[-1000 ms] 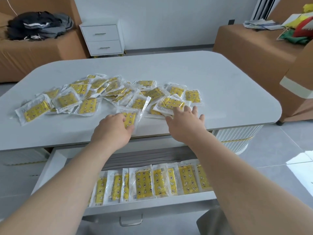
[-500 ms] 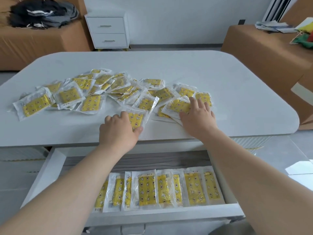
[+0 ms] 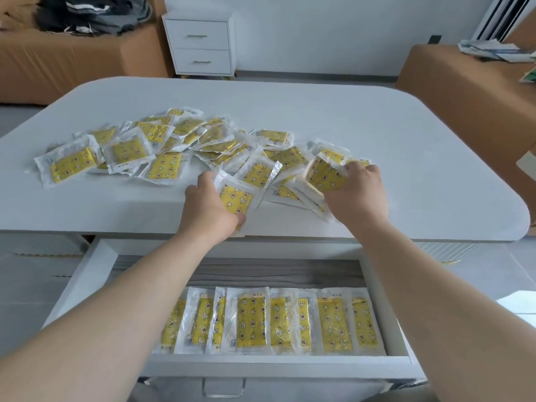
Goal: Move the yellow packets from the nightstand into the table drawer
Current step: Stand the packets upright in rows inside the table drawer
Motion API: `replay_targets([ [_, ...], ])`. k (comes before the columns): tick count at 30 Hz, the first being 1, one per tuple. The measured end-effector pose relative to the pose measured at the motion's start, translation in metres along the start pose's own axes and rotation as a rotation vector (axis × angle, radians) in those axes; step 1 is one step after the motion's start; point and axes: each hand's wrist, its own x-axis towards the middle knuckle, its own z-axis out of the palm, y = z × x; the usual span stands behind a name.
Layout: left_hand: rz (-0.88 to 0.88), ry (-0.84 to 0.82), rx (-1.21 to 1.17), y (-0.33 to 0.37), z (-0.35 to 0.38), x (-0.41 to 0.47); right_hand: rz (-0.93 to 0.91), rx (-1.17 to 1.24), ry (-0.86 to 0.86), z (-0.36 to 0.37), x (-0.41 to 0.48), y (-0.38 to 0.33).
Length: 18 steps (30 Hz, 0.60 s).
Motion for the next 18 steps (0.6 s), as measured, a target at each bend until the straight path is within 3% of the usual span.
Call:
replay_targets([
  [7,-0.04,-0.026,-0.265,-0.001,-0.003,-0.004,0.083,0.527,0.033,-0.009,-0.012,-0.011],
  [10,-0.103,-0.094,-0.407,0.0,-0.008,-0.006,0.211,0.918,-0.144,-0.011,-0.023,-0.018],
  [12,-0.13,-0.122,-0.463,-0.001,-0.014,-0.009,0.255,1.048,-0.295,-0.009,-0.032,-0.02],
  [15,-0.156,-0.151,-0.509,-0.003,-0.023,-0.012,0.235,1.11,-0.504,-0.007,-0.042,-0.021],
  [18,-0.158,-0.174,-0.458,-0.011,-0.031,-0.012,0.103,0.889,-0.716,-0.007,-0.049,-0.019],
])
